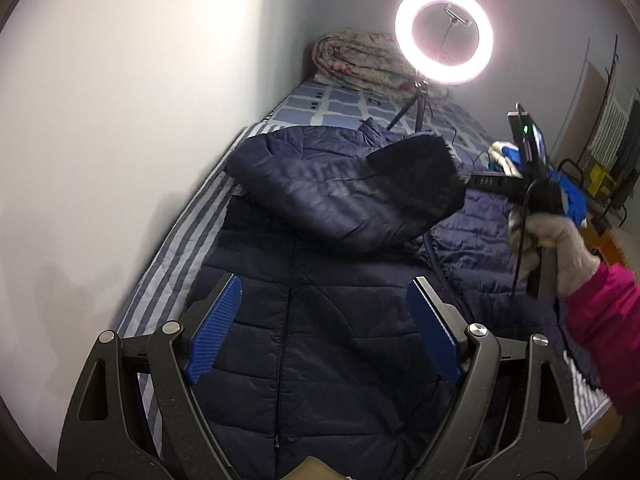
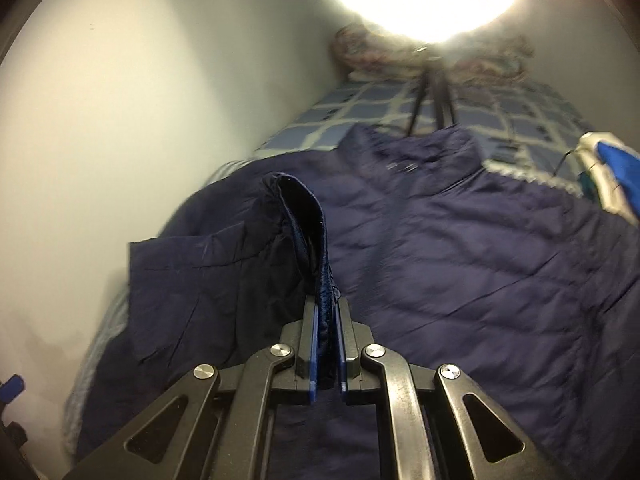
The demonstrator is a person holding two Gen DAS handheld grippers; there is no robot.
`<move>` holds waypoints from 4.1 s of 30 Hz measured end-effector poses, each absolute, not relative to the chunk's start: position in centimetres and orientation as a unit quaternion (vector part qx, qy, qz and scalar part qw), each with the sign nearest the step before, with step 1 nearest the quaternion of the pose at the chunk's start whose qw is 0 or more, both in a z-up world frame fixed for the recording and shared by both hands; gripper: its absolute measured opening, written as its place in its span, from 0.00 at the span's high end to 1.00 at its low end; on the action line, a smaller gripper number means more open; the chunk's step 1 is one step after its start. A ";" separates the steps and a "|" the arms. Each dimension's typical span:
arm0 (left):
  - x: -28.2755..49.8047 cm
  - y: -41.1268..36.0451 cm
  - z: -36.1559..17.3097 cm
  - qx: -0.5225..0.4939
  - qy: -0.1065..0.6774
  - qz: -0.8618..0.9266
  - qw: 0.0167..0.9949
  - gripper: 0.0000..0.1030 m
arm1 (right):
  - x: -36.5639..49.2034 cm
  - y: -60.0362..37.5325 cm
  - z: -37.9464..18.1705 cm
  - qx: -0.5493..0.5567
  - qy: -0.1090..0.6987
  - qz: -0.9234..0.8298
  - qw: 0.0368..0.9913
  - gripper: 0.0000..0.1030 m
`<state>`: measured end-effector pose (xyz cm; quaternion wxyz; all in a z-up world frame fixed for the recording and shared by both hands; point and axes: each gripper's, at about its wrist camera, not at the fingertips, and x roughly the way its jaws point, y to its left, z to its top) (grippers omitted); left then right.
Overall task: Fold large clothes
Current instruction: 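Carry the held sleeve across the jacket body with the right tool, then open the right tool to release the sleeve on the jacket body, then move the left tool to the other sleeve cuff and close on it, then lift and fold the held sleeve across the jacket body with the left tool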
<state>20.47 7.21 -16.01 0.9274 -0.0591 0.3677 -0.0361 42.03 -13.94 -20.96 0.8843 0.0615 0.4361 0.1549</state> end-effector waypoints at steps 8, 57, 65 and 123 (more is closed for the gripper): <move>20.5 4.5 -16.6 -0.006 0.354 -0.041 0.934 0.15 | 42.7 -23.1 -21.9 0.124 0.403 0.052 0.905 0.95; 13.1 -8.5 -13.1 0.032 0.298 -0.223 0.927 0.15 | 9.3 -31.6 -4.0 0.024 0.373 -0.061 0.926 0.33; 10.4 -18.4 -14.6 0.066 0.342 -0.338 0.874 0.28 | 1.2 -38.6 -4.6 0.073 0.384 -0.157 0.907 0.33; 20.8 -32.8 -14.8 0.010 0.461 -0.435 0.774 0.96 | -2.3 -44.2 -4.9 0.135 0.324 -0.247 0.903 0.33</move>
